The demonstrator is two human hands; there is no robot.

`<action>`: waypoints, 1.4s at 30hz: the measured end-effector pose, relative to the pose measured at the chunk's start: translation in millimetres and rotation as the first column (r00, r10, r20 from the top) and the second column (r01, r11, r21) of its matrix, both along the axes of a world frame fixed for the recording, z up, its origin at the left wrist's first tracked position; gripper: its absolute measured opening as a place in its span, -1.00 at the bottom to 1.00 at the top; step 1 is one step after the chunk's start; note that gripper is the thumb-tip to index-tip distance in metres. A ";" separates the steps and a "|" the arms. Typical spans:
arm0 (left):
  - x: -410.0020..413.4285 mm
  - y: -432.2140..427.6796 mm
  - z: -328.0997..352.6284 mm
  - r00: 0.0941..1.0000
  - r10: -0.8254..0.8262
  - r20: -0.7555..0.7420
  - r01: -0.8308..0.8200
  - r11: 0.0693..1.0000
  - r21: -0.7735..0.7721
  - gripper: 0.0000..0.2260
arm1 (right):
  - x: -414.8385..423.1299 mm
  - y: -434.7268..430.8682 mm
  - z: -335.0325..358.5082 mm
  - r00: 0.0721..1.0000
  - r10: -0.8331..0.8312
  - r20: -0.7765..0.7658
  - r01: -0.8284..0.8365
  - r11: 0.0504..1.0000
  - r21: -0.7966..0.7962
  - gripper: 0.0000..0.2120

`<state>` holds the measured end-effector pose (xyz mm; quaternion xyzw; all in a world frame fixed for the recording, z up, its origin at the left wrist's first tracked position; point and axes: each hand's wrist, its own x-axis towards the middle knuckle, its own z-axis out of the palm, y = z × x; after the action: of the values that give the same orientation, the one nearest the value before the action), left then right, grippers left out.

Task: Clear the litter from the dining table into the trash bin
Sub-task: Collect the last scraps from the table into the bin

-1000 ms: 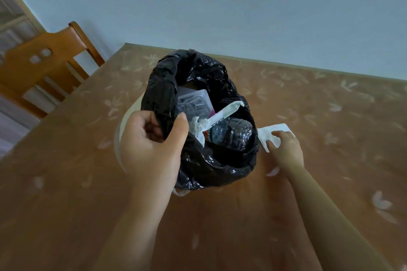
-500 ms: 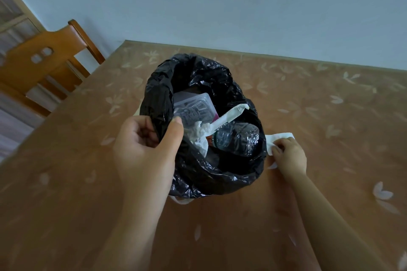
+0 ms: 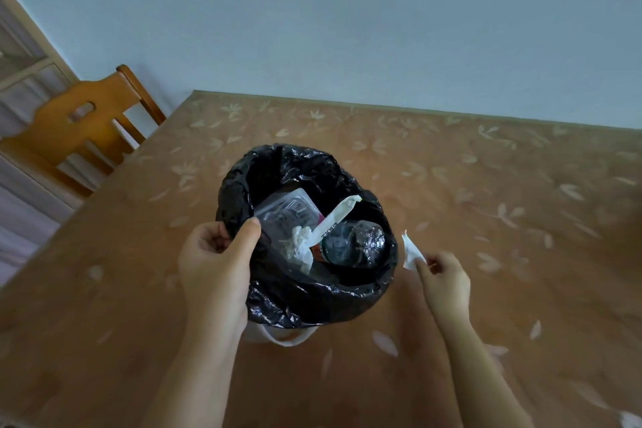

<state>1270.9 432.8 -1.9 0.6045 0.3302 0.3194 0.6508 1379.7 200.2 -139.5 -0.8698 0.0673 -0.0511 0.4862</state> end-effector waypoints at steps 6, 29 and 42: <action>-39.0 -6.3 10.8 0.996 -0.076 -0.052 0.072 0.995 -0.075 -0.70 | -56.2 -22.6 54.0 0.994 -0.072 0.081 0.065 0.994 0.083 -0.87; -188.6 -3.0 20.8 0.973 -0.232 0.011 0.231 0.965 -0.126 -0.72 | -242.9 55.3 181.5 0.829 0.467 0.307 -0.454 0.883 -0.116 -0.85; -219.0 13.5 30.7 0.974 -0.178 0.139 0.199 0.968 -0.151 -0.68 | -307.1 19.8 165.8 0.938 0.224 0.263 -0.060 0.855 -0.515 -0.72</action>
<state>1051.9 446.3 28.7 0.5565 0.2551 0.2648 0.7450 1072.6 220.0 26.3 -0.9488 -0.0913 -0.1678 0.2516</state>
